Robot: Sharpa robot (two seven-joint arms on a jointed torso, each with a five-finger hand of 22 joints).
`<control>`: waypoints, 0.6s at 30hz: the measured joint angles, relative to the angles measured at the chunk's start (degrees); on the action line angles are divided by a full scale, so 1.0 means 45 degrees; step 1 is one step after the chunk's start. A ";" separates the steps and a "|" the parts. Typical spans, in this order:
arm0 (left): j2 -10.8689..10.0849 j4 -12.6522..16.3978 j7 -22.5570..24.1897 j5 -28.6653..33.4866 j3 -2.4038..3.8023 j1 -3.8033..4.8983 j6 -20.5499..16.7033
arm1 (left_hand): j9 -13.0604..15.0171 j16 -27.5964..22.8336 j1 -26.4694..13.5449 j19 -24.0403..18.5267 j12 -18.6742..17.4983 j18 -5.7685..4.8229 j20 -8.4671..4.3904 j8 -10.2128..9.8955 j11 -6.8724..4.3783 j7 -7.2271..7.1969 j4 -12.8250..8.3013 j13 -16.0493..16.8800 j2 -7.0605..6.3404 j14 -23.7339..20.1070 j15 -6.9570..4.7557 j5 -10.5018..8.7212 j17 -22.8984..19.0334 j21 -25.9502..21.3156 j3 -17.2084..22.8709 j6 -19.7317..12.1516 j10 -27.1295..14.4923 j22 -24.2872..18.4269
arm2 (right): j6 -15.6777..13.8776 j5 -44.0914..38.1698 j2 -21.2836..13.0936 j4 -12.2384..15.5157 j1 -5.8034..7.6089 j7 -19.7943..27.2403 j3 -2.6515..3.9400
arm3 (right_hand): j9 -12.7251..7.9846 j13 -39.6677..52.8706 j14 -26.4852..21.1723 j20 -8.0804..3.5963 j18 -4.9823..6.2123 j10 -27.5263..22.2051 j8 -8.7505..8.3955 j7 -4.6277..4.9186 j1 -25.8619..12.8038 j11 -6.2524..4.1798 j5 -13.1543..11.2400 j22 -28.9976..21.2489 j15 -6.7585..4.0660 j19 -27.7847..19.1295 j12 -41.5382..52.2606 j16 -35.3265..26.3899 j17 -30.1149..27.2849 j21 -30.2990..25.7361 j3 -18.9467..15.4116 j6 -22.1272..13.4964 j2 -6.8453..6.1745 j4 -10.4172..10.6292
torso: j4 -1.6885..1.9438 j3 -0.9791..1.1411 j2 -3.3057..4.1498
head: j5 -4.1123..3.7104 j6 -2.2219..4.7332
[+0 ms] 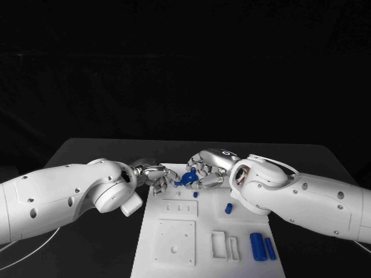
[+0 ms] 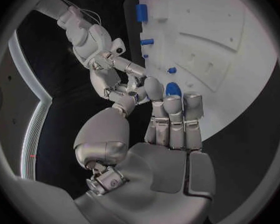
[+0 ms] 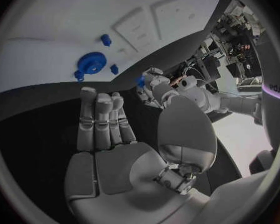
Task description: Assemble the parts on the task board
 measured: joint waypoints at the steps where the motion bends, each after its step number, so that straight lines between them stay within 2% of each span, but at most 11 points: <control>1: -0.0012 0.0018 -0.0074 -0.0098 0.0000 0.0000 0.0006 | 0.0000 0.0084 0.0000 0.0000 0.0138 -0.0001 0.0000 -0.0061 -0.0001 -0.0002 -0.0011 0.0066 0.0000 0.0000 -0.0001 0.0052 0.0017 0.0075 0.0010 0.0002 0.0001 0.0000 | -0.0044 0.0101 -0.0100 -0.0032 0.0000 0.0030 0.0001 | 0.0003 -0.0023 0.0000 0.0000 0.0000 0.0000 0.0000 0.0000 0.0000 0.0000 0.0143 0.0000 0.0000 0.0000 0.0000 0.0000 -0.0013 -0.0042 -0.0041 -0.0001 0.0000 0.0011 | 0.0000 0.0007 0.0000 | 0.0017 -0.0005; 2: -0.0026 0.0039 -0.0164 -0.0203 0.0000 0.0000 0.0018 | 0.0003 0.0156 0.0001 0.0000 0.0248 -0.0001 0.0000 -0.0103 0.0000 -0.0004 -0.0026 0.0112 0.0000 0.0000 -0.0001 0.0074 0.0024 0.0109 0.0026 0.0005 0.0000 0.0000 | -0.0088 0.0198 -0.0165 -0.0089 0.0000 0.0058 0.0011 | 0.0010 -0.0043 0.0000 0.0000 -0.0001 0.0000 0.0000 0.0000 0.0000 0.0000 0.0247 0.0000 0.0000 0.0000 0.0000 0.0000 -0.0027 -0.0063 -0.0052 -0.0002 0.0000 0.0022 | 0.0000 0.0006 0.0000 | 0.0028 -0.0011; 5: -0.0034 0.0073 -0.0534 -0.0622 0.0000 0.0000 0.0084 | 0.0085 0.0250 0.0002 0.0000 0.0494 0.0000 0.0001 -0.0184 0.0000 -0.0006 -0.0041 0.0222 0.0001 0.0001 -0.0001 0.0075 0.0036 0.0142 0.0015 0.0011 0.0001 -0.0001 | -0.0232 0.0525 -0.0269 -0.0342 0.0046 0.0168 0.0163 | 0.0037 -0.0090 0.0000 0.0001 0.0000 0.0000 0.0000 0.0000 0.0000 0.0000 0.0366 0.0000 0.0000 0.0000 0.0000 0.0000 -0.0049 -0.0064 -0.0053 -0.0003 0.0000 0.0022 | -0.0020 0.0018 0.0000 | 0.0076 -0.0034; 9: 0.0029 0.0129 -0.1046 -0.1308 -0.0008 0.0000 0.0203 | 0.0094 0.0487 0.0004 0.0000 0.0778 0.0000 0.0001 -0.0209 0.0000 -0.0008 -0.0022 0.0366 0.0003 0.0002 -0.0001 0.0075 0.0088 0.0290 0.0035 0.0015 0.0001 -0.0001 | -0.0430 0.1078 -0.0400 -0.0728 0.0386 0.0330 0.0247 | 0.0055 -0.0145 -0.0082 0.0033 0.0001 -0.0024 0.0000 0.0002 0.0007 0.0004 0.0440 0.0000 -0.0012 -0.0033 0.0000 -0.0047 -0.0093 -0.0114 -0.0053 -0.0006 0.0007 0.0022 | -0.0044 0.0034 -0.0006 | 0.0107 -0.0071; 13: 0.0166 0.0149 -0.1457 -0.2246 -0.0023 0.0000 0.0382 | 0.0102 0.0643 0.0007 0.0000 0.1101 0.0000 0.0001 -0.0253 0.0000 -0.0015 -0.0021 0.0521 0.0005 -0.0002 -0.0006 0.0075 0.0099 0.0388 0.0035 0.0023 0.0000 -0.0002 | -0.0591 0.2070 -0.0416 -0.1226 0.0715 0.0488 0.0358 | 0.0142 -0.0699 -0.0754 0.0327 0.0005 -0.0443 0.0147 0.0092 0.0136 0.0020 0.0522 -0.0066 0.0065 -0.0715 -0.0423 -0.0747 -0.0548 -0.0693 0.0037 -0.0180 0.0135 0.0183 | -0.0051 0.0052 -0.0013 | 0.0160 -0.0131; 16: 0.0279 0.0191 -0.1713 -0.3104 -0.0064 0.0000 0.0538 | 0.0184 0.0644 0.0008 0.0025 0.1133 -0.0001 -0.0024 -0.0257 0.0000 -0.0016 -0.0020 0.0549 0.0006 -0.0004 -0.0009 0.0074 0.0099 0.0438 0.0036 0.0024 -0.0001 -0.0002 | -0.0730 0.2886 -0.0241 -0.1913 0.0884 0.0603 0.0423 | 0.0239 -0.2119 -0.1687 0.0729 0.0028 -0.0813 0.0309 0.0066 0.0233 0.0133 0.0573 -0.0422 0.0220 -0.1984 -0.1896 -0.2131 -0.1517 -0.1817 0.0183 -0.0144 0.0232 0.0329 | -0.0051 0.0062 -0.0021 | 0.0195 -0.0195; 18: 0.0346 0.0213 -0.1886 -0.3553 -0.0099 0.0000 0.0649 | 0.0193 0.0693 0.0008 0.0046 0.1194 0.0001 -0.0046 -0.0267 0.0000 -0.0016 -0.0020 0.0555 0.0006 -0.0005 -0.0011 0.0074 0.0087 0.0438 0.0036 0.0024 -0.0001 -0.0003 | -0.0831 0.3464 -0.0079 -0.2504 0.0961 0.0704 0.0459 | 0.0278 -0.3223 -0.2107 0.1013 0.0141 -0.0839 0.0343 0.0103 0.0340 0.0157 0.0573 -0.0622 0.0415 -0.2658 -0.2838 -0.2930 -0.2183 -0.2447 0.0183 -0.0092 0.0340 0.0329 | -0.0051 0.0071 -0.0022 | 0.0223 -0.0239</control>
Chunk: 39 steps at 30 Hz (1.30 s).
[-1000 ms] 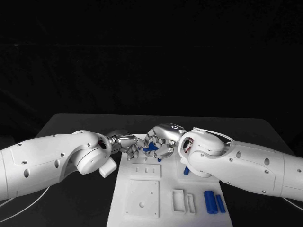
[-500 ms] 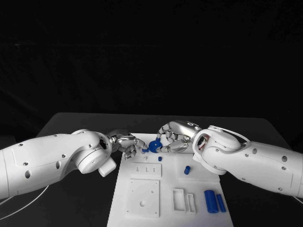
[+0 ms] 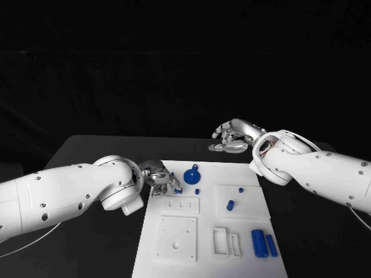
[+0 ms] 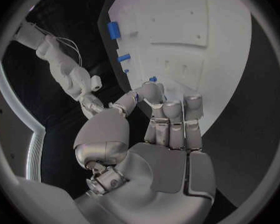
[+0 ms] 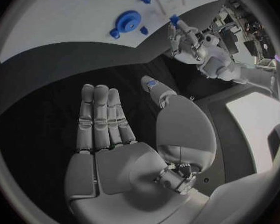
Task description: Assemble the parts on the task board
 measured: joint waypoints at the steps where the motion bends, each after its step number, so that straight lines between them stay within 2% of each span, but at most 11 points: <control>1: 0.0026 0.0007 -0.0065 -0.0153 -0.0027 0.0000 0.0044 | 0.0001 0.0000 0.0000 0.0000 0.0000 0.0000 0.0000 -0.0019 0.0000 0.0000 0.0000 0.0009 0.0000 0.0000 0.0000 0.0000 -0.0006 0.0000 0.0000 0.0000 0.0000 0.0000 | -0.0040 0.0252 0.0058 -0.0248 0.0033 0.0050 0.0007 | 0.0007 -0.0448 -0.0251 0.0102 -0.0004 -0.0034 0.0065 0.0062 0.0014 0.0034 0.0000 -0.0070 0.0118 -0.0305 -0.0384 -0.0299 -0.0257 -0.0249 0.0000 0.0072 0.0013 0.0000 | 0.0000 -0.0001 0.0000 | 0.0016 -0.0012; 2: 0.0049 0.0023 -0.0151 -0.0340 -0.0076 0.0000 0.0099 | 0.0003 0.0000 0.0000 0.0000 0.0047 0.0000 0.0000 -0.0028 0.0000 0.0000 0.0000 0.0027 0.0000 -0.0001 -0.0001 0.0000 -0.0008 0.0043 -0.0001 0.0000 -0.0001 0.0000 | -0.0089 0.0573 0.0127 -0.0547 0.0076 0.0121 0.0016 | 0.0008 -0.1127 -0.0518 0.0247 -0.0030 -0.0025 0.0088 0.0134 0.0113 0.0073 0.0000 -0.0181 0.0342 -0.0709 -0.0916 -0.0692 -0.0637 -0.0600 0.0008 0.0149 0.0113 -0.0008 | 0.0004 0.0004 0.0001 | 0.0038 -0.0050; 6: 0.0158 0.0071 -0.0405 -0.0772 -0.0180 0.0000 0.0256 | 0.0177 0.0098 0.0000 0.0000 0.0202 0.0000 0.0000 -0.0065 0.0002 0.0000 -0.0001 0.0076 0.0000 -0.0001 -0.0002 0.0062 -0.0023 0.0081 -0.0004 0.0001 -0.0002 -0.0001 | -0.0234 0.1570 0.0379 -0.1435 0.0168 0.0427 0.0090 | 0.0007 -0.2945 -0.1317 0.0603 -0.0415 -0.0266 0.0176 0.0312 0.0155 0.0405 0.0007 -0.0594 0.0913 -0.1746 -0.2485 -0.1967 -0.1726 -0.1624 0.0125 0.0142 0.0155 -0.0055 | 0.0029 0.0024 0.0001 | 0.0079 -0.0171; 11: 0.0300 0.0165 -0.0589 -0.1237 -0.0199 0.0000 0.0358 | 0.0270 0.0197 0.0001 -0.0001 0.0336 0.0000 0.0000 -0.0093 0.0003 0.0000 -0.0002 0.0115 0.0000 -0.0001 -0.0002 0.0126 -0.0031 0.0151 -0.0006 0.0001 -0.0003 -0.0001 | -0.0353 0.2443 0.0664 -0.2153 0.0229 0.0822 0.0198 | -0.0004 -0.5159 -0.1442 0.0990 -0.0415 0.0006 0.0248 0.0318 0.0315 0.0726 0.0153 -0.0938 0.1279 -0.2303 -0.4081 -0.3334 -0.2980 -0.2469 0.0032 0.0120 0.0314 -0.0295 | 0.0060 0.0070 0.0000 | 0.0082 -0.0278; 17: 0.0459 0.0197 -0.0772 -0.1640 -0.0222 0.0000 0.0443 | 0.0447 0.0394 -0.0086 0.0026 0.0593 0.0002 0.0027 -0.0151 0.0004 0.0000 -0.0002 0.0188 0.0086 -0.0002 -0.0003 0.0234 -0.0037 0.0293 -0.0008 0.0001 -0.0005 -0.0023 | -0.0457 0.3171 0.0865 -0.2509 0.0267 0.1190 0.0221 | -0.0065 -0.6011 -0.1413 0.1057 -0.0416 0.0120 0.0248 0.0350 0.0315 0.0750 0.0320 -0.0965 0.1336 -0.2370 -0.4438 -0.3679 -0.3353 -0.2673 -0.0037 0.0049 0.0315 -0.0362 | 0.0090 0.0142 -0.0015 | 0.0062 -0.0394; 22: 0.0593 0.0149 -0.0869 -0.1813 -0.0233 0.0000 0.0512 | 0.0815 0.0493 -0.0177 0.0026 0.0780 0.0001 0.0028 -0.0237 0.0022 0.0000 0.0035 0.0215 0.0177 -0.0002 -0.0003 0.0369 -0.0049 0.0353 0.0026 0.0001 -0.0023 -0.0053 | -0.0485 0.3419 0.0937 -0.2546 0.0280 0.1348 0.0224 | -0.0099 -0.6245 -0.1413 0.1104 -0.0415 0.0164 0.0248 0.0351 0.0315 0.0795 0.0393 -0.0965 0.1336 -0.2416 -0.4509 -0.3728 -0.3412 -0.2693 -0.0074 0.0047 0.0314 -0.0398 | 0.0099 0.0173 -0.0017 | 0.0068 -0.0461; 27: 0.0779 0.0011 -0.0969 -0.2011 -0.0234 -0.0002 0.0593 | 0.0836 0.0550 -0.0262 0.0025 0.0865 0.0001 0.0027 -0.0276 0.0023 0.0000 0.0037 0.0236 0.0261 -0.0002 -0.0003 0.0394 -0.0063 0.0393 0.0027 0.0001 -0.0024 -0.0067 | -0.0487 0.3556 0.0982 -0.2578 0.0287 0.1440 0.0226 | -0.0111 -0.6364 -0.1457 0.1148 -0.0414 0.0164 0.0248 0.0351 0.0315 0.0795 0.0393 -0.0949 0.1379 -0.2460 -0.4559 -0.3757 -0.3446 -0.2744 -0.0108 0.0047 0.0314 -0.0433 | 0.0098 0.0167 -0.0017 | 0.0071 -0.0504; 30: 0.0858 -0.0068 -0.1024 -0.2147 -0.0234 -0.0002 0.0638 | 0.1196 0.0597 -0.0317 0.0024 0.0928 0.0001 0.0027 -0.0308 0.0023 0.0000 0.0038 0.0235 0.0312 -0.0002 -0.0003 0.0394 -0.0078 0.0393 0.0025 0.0001 -0.0025 -0.0080 | -0.0487 0.3607 0.0984 -0.2595 0.0292 0.1470 0.0227 | -0.0131 -0.6483 -0.1457 0.1178 -0.0416 0.0164 0.0248 0.0351 0.0315 0.0795 0.0393 -0.0926 0.1379 -0.2490 -0.4583 -0.3805 -0.3483 -0.2785 -0.0123 0.0048 0.0314 -0.0447 | 0.0098 0.0160 -0.0016 | 0.0020 -0.0527; 34: 0.0955 -0.0184 -0.1074 -0.2262 -0.0234 -0.0002 0.0689 | 0.1202 0.0600 -0.0325 0.0024 0.0962 0.0000 0.0026 -0.0350 0.0024 0.0000 0.0051 0.0245 0.0317 -0.0002 -0.0004 0.0394 -0.0081 0.0444 0.0011 0.0002 -0.0026 -0.0082 | -0.0484 0.3668 0.1006 -0.2621 0.0295 0.1509 0.0228 | -0.0159 -0.6951 -0.1784 0.1262 -0.0415 0.0115 0.0248 0.0351 0.0331 0.0844 0.0498 -0.0814 0.1704 -0.3143 -0.4880 -0.4154 -0.3762 -0.3086 -0.0197 0.0048 0.0404 -0.0520 | 0.0090 0.0151 -0.0015 | 0.0011 -0.0562; 36: 0.1005 -0.0247 -0.1085 -0.2300 -0.0234 -0.0003 0.0712 | 0.1473 0.0658 -0.0413 0.0024 0.1058 0.0001 0.0026 -0.0365 0.0024 0.0000 0.0051 0.0248 0.0404 -0.0002 -0.0004 0.0390 -0.0106 0.0444 0.0010 0.0001 -0.0026 -0.0112 | -0.0479 0.3722 0.1017 -0.2650 0.0296 0.1537 0.0229 | -0.0181 -0.7167 -0.2011 0.1289 -0.0623 0.0119 0.0309 0.0351 0.0314 0.0847 0.0504 -0.0745 0.1831 -0.3424 -0.5009 -0.4340 -0.3929 -0.3199 -0.0197 0.0048 0.0418 -0.0520 | 0.0090 0.0153 -0.0015 | 0.0012 -0.0574; 39: 0.1051 -0.0322 -0.1092 -0.2327 -0.0234 -0.0019 0.0736 | 0.1562 0.0690 -0.0476 0.0023 0.1075 0.0001 0.0026 -0.0389 0.0025 0.0000 0.0051 0.0248 0.0461 -0.0002 -0.0004 0.0297 -0.0111 0.0493 0.0008 0.0001 -0.0026 -0.0112 | -0.0460 0.3795 0.1029 -0.2677 0.0298 0.1579 0.0229 | -0.0208 -0.7553 -0.2240 0.1351 -0.0627 0.0116 0.0331 0.0350 0.0381 0.0935 0.0504 -0.0646 0.1976 -0.3720 -0.5274 -0.4595 -0.4212 -0.3358 -0.0162 0.0048 0.0484 -0.0554 | 0.0090 0.0148 -0.0011 | 0.0017 -0.0607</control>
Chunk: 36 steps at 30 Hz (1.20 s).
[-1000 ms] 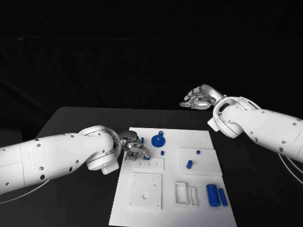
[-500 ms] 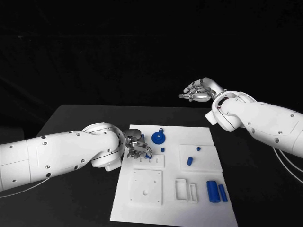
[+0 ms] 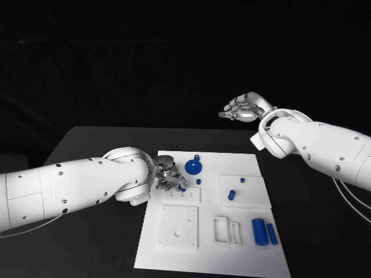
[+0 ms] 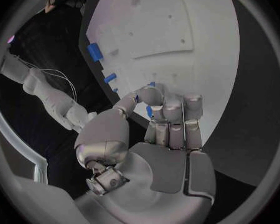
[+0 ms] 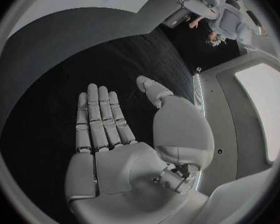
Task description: Assemble the parts on the task board
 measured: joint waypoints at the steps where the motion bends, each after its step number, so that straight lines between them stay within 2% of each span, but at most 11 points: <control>1: 0.0012 -0.0027 -0.0003 -0.0009 0.0000 -0.0009 0.0011 | 0.0005 0.0000 -0.0017 0.0000 0.0000 0.0001 0.0000 -0.0001 0.0000 0.0000 0.0000 0.0000 -0.0012 0.0000 0.0000 -0.0003 0.0000 0.0000 0.0000 0.0000 0.0000 0.0000 | 0.0009 0.0028 0.0010 -0.0002 0.0001 0.0016 0.0000 | 0.0000 -0.0091 -0.0001 0.0002 0.0001 0.0001 0.0000 0.0000 0.0000 0.0001 0.0000 0.0019 0.0001 -0.0037 -0.0068 -0.0014 -0.0055 -0.0001 0.0000 0.0000 0.0000 -0.0001 | 0.0000 0.0000 0.0000 | 0.0001 -0.0009; 4: 0.0037 -0.0078 -0.0009 -0.0023 0.0000 -0.0036 0.0044 | 0.0364 0.0000 -0.0029 0.0000 0.0000 0.0001 0.0000 -0.0042 0.0000 0.0000 0.0000 -0.0001 -0.0022 0.0000 0.0000 -0.0004 0.0000 0.0000 -0.0001 0.0000 -0.0001 0.0000 | 0.0028 0.0077 0.0033 0.0001 0.0001 0.0052 0.0001 | -0.0020 -0.0352 0.0131 -0.0009 0.0002 0.0152 0.0000 0.0000 0.0120 0.0127 0.0000 0.0079 -0.0068 0.0047 -0.0196 -0.0015 -0.0183 0.0000 0.0049 0.0000 0.0222 -0.0132 | 0.0000 -0.0002 0.0002 | 0.0000 -0.0035; 8: 0.0063 -0.0121 -0.0014 -0.0035 0.0000 -0.0055 0.0088 | 0.0385 0.0000 -0.0105 -0.0001 0.0000 0.0001 0.0000 0.0005 0.0001 0.0000 -0.0001 -0.0002 -0.0063 0.0000 0.0000 -0.0004 0.0000 0.0000 -0.0002 0.0000 -0.0002 0.0000 | 0.0057 0.0121 0.0038 0.0002 0.0002 0.0084 0.0001 | -0.0028 -0.0494 0.0308 0.0000 0.0003 0.0231 0.0000 0.0000 0.0116 0.0087 -0.0001 0.0091 -0.0122 0.0197 -0.0221 -0.0014 -0.0238 -0.0001 0.0051 0.0001 0.0219 -0.0158 | 0.0001 -0.0004 0.0002 | -0.0004 -0.0061; 10: 0.0080 -0.0144 -0.0015 -0.0040 0.0000 -0.0068 0.0113 | 0.0799 0.0000 -0.0118 -0.0001 0.0000 0.0001 0.0000 0.0006 0.0002 0.0000 0.0000 -0.0002 -0.0073 0.0000 0.0000 -0.0004 -0.0004 0.0000 -0.0003 0.0000 -0.0002 0.0000 | 0.0072 0.0143 0.0040 -0.0003 0.0003 0.0098 0.0001 | -0.0028 -0.0505 0.0308 0.0000 0.0003 0.0231 0.0000 0.0000 0.0117 0.0087 -0.0001 0.0091 -0.0122 0.0197 -0.0221 -0.0014 -0.0250 0.0000 0.0051 0.0001 0.0219 -0.0158 | 0.0002 -0.0004 0.0001 | -0.0004 -0.0076; 15: 0.0093 -0.0178 -0.0017 -0.0050 0.0000 -0.0108 0.0186 | 0.0827 0.0000 -0.0121 -0.0001 0.0000 0.0000 0.0000 0.0006 0.0019 0.0000 -0.0002 -0.0002 -0.0070 -0.0001 -0.0001 -0.0006 -0.0014 0.0000 -0.0007 0.0000 -0.0020 -0.0011 | 0.0104 0.0187 0.0053 -0.0020 0.0003 0.0122 0.0001 | -0.0055 -0.0659 0.0308 0.0000 0.0003 0.0231 0.0000 -0.0001 0.0117 0.0087 -0.0001 0.0091 -0.0122 0.0197 -0.0319 -0.0073 -0.0373 -0.0082 0.0014 0.0001 0.0218 -0.0196 | 0.0004 -0.0009 -0.0002 | 0.0002 -0.0114; 17: 0.0099 -0.0178 -0.0017 -0.0051 0.0010 -0.0120 0.0205 | 0.1108 0.0000 -0.0121 -0.0001 0.0031 0.0001 0.0000 0.0006 0.0020 0.0000 -0.0007 -0.0003 -0.0070 -0.0002 -0.0001 -0.0006 -0.0022 0.0000 -0.0014 0.0000 -0.0021 -0.0011 | 0.0116 0.0203 0.0054 -0.0026 0.0003 0.0130 0.0001 | -0.0055 -0.0677 0.0308 0.0000 0.0004 0.0231 0.0000 -0.0001 0.0117 0.0087 -0.0001 0.0090 -0.0122 0.0197 -0.0319 -0.0073 -0.0377 -0.0127 0.0013 0.0001 0.0218 -0.0196 | 0.0004 -0.0010 -0.0004 | 0.0004 -0.0122; 29: 0.0114 -0.0144 -0.0002 -0.0080 0.0019 -0.0142 0.0257 | 0.1675 0.0049 -0.0188 -0.0002 0.0115 0.0000 0.0000 0.0002 0.0020 0.0000 0.0041 -0.0004 -0.0003 -0.0002 -0.0003 -0.0198 -0.0052 0.0051 0.0006 0.0000 -0.0023 -0.0043 | 0.0192 0.0239 0.0086 -0.0029 0.0004 0.0140 0.0001 | -0.0081 -0.0748 0.0308 -0.0001 0.0004 0.0276 0.0000 -0.0002 0.0067 0.0133 -0.0002 0.0090 -0.0122 0.0197 -0.0368 -0.0072 -0.0423 -0.0127 0.0014 0.0002 0.0268 -0.0195 | 0.0005 -0.0010 -0.0006 | 0.0001 -0.0157; 31: 0.0114 -0.0117 -0.0001 -0.0088 0.0020 -0.0149 0.0274 | 0.2023 0.0049 -0.0189 -0.0002 0.0115 0.0000 0.0000 -0.0004 0.0020 0.0000 0.0042 -0.0005 -0.0002 -0.0002 -0.0003 -0.0199 -0.0052 0.0051 0.0005 0.0000 -0.0023 -0.0043 | 0.0203 0.0242 0.0101 -0.0034 0.0004 0.0141 0.0001 | -0.0081 -0.0767 0.0308 -0.0001 0.0004 0.0276 0.0000 -0.0002 0.0067 0.0133 -0.0002 0.0101 -0.0122 0.0197 -0.0369 -0.0071 -0.0426 -0.0177 0.0014 0.0002 0.0268 -0.0195 | 0.0007 -0.0010 -0.0007 | 0.0002 -0.0165; 36: 0.0112 -0.0048 0.0000 -0.0128 0.0020 -0.0158 0.0328 | 0.2132 0.0049 -0.0189 -0.0002 0.0115 0.0000 0.0000 -0.0047 0.0021 0.0000 0.0004 -0.0005 -0.0002 -0.0003 -0.0003 -0.0202 -0.0065 0.0051 0.0043 0.0000 -0.0024 -0.0052 | 0.0222 0.0246 0.0107 -0.0035 0.0004 0.0142 0.0001 | -0.0080 -0.0784 0.0307 0.0046 0.0005 0.0276 0.0000 -0.0002 0.0067 0.0132 -0.0002 0.0101 -0.0122 0.0148 -0.0369 -0.0070 -0.0439 -0.0177 0.0014 0.0002 0.0268 -0.0195 | 0.0009 -0.0010 -0.0009 | 0.0006 -0.0176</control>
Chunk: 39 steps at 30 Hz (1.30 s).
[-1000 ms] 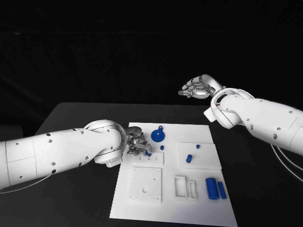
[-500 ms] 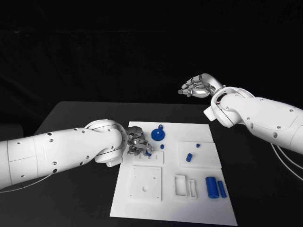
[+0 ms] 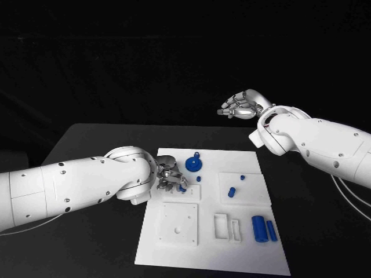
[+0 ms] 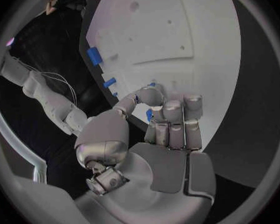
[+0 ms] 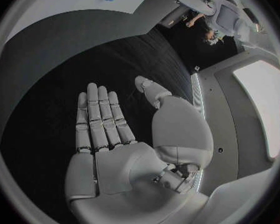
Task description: Assemble the parts on the task board
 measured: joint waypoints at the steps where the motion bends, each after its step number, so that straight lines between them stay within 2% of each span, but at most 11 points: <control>1: -0.0002 0.0016 0.0000 -0.0008 0.0000 -0.0005 0.0012 | 0.0062 0.0000 0.0000 0.0000 0.0046 0.0000 0.0000 -0.0002 0.0000 0.0000 -0.0018 0.0000 0.0000 0.0000 0.0000 -0.0001 -0.0014 0.0050 0.0017 0.0000 0.0000 -0.0004 | 0.0003 0.0001 0.0000 -0.0001 0.0000 0.0000 0.0000 | 0.0000 0.0000 0.0000 0.0001 0.0001 0.0000 0.0000 0.0000 0.0000 0.0000 0.0000 0.0000 0.0000 0.0000 0.0000 0.0001 0.0000 0.0000 0.0000 0.0001 0.0000 0.0000 | 0.0000 0.0000 0.0001 | 0.0000 -0.0002; 8: -0.0040 0.0111 0.0000 -0.0076 -0.0003 -0.0027 0.0061 | 0.0157 0.0098 0.0000 0.0000 0.0142 0.0000 0.0000 -0.0074 0.0001 0.0000 -0.0003 -0.0026 0.0000 0.0000 0.0000 0.0372 -0.0064 0.0089 0.0098 0.0000 -0.0001 -0.0034 | 0.0028 0.0006 0.0000 -0.0005 0.0000 0.0001 0.0000 | -0.0011 -0.0032 0.0000 0.0001 0.0000 0.0000 0.0000 0.0000 0.0001 0.0000 -0.0001 -0.0001 0.0000 0.0000 0.0000 -0.0044 -0.0025 0.0000 -0.0033 0.0000 0.0000 -0.0032 | -0.0005 0.0000 -0.0001 | 0.0016 -0.0021; 39: -0.0191 0.0165 -0.0025 -0.0195 0.0003 -0.0059 0.0197 | 0.0147 0.0098 0.0009 -0.0001 0.0142 0.0000 0.0000 -0.0140 0.0021 0.0000 -0.0009 -0.0036 -0.0008 -0.0023 -0.0023 0.0421 -0.0075 0.0146 0.0097 0.0000 -0.0023 -0.0056 | 0.0103 0.0014 -0.0008 -0.0004 0.0000 0.0002 0.0000 | -0.0023 -0.0110 -0.0033 0.0000 0.0002 -0.0001 0.0000 -0.0001 0.0001 0.0001 -0.0008 0.0022 0.0032 0.0001 -0.0049 -0.0042 -0.0074 -0.0046 -0.0033 0.0001 -0.0001 -0.0032 | -0.0005 -0.0007 0.0000 | 0.0017 -0.0040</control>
